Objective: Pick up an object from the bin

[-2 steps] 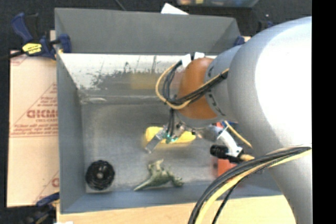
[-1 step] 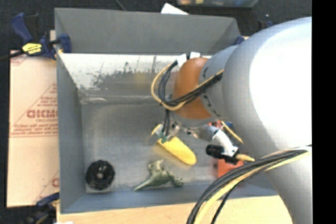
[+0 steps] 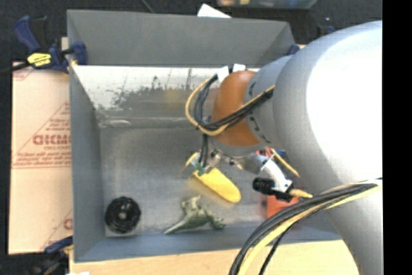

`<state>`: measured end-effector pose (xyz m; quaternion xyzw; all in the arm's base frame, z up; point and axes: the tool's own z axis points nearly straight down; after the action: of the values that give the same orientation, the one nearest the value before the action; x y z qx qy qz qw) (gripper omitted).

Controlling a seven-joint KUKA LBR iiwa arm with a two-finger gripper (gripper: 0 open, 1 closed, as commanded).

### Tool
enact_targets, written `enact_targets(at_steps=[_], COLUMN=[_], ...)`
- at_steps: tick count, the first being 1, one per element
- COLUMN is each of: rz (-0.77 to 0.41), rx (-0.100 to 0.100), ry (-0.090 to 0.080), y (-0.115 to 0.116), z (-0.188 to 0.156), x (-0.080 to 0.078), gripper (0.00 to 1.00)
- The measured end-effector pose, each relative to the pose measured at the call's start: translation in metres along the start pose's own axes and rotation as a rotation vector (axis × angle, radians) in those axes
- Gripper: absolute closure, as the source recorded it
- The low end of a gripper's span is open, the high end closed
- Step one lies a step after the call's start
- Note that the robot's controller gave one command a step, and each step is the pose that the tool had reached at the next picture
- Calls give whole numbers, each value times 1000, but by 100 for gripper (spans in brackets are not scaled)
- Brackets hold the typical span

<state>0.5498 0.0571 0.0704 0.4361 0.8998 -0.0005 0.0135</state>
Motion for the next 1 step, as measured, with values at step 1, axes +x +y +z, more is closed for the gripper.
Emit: enact_targets(at_steps=[1], rz=[68], rx=[-2], ry=[-2], y=[3], z=[-32], x=[2], gripper=[100])
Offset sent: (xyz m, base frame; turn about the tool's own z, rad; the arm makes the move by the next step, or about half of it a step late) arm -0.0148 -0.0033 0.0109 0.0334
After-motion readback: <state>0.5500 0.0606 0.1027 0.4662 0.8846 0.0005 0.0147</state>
